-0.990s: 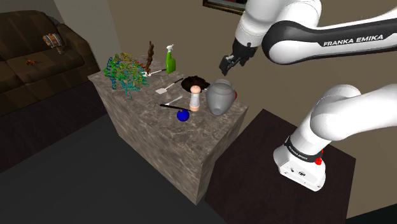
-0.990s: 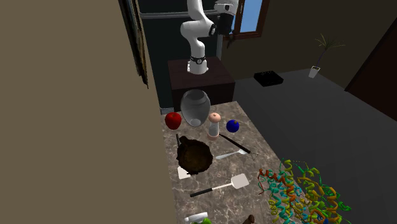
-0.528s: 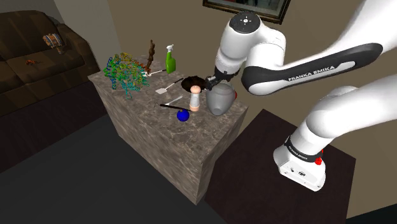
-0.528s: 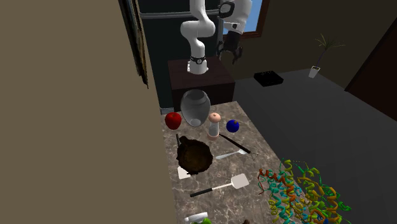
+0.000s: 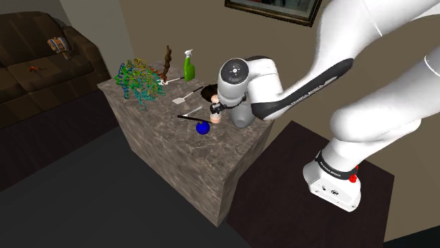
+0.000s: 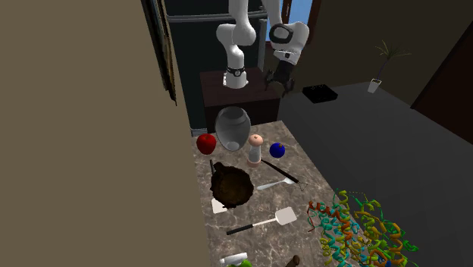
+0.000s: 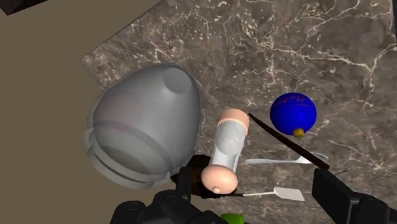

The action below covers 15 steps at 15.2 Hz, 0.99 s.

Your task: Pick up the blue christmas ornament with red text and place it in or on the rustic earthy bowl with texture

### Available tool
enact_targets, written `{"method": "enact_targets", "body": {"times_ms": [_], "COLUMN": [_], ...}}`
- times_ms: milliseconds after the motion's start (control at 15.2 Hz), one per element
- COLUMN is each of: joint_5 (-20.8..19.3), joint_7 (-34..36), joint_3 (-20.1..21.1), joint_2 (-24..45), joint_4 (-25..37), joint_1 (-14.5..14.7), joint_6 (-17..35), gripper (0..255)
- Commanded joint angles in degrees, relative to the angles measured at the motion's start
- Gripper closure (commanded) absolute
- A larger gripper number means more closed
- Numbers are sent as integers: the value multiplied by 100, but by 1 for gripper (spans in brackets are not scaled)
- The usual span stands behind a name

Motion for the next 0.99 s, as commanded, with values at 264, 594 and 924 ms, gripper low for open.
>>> {"method": "enact_targets", "body": {"times_ms": [264,594,924], "joint_5": [-3787,-4752,-5331], "joint_7": [3113,3899,4306], "joint_3": [86,-993,-1732], "joint_2": [3529,4962,6123], "joint_4": [1234,2213,3339], "joint_1": [202,1406,2215], "joint_6": [-2344,-3216,-3720], "gripper": [0,0,0]}}
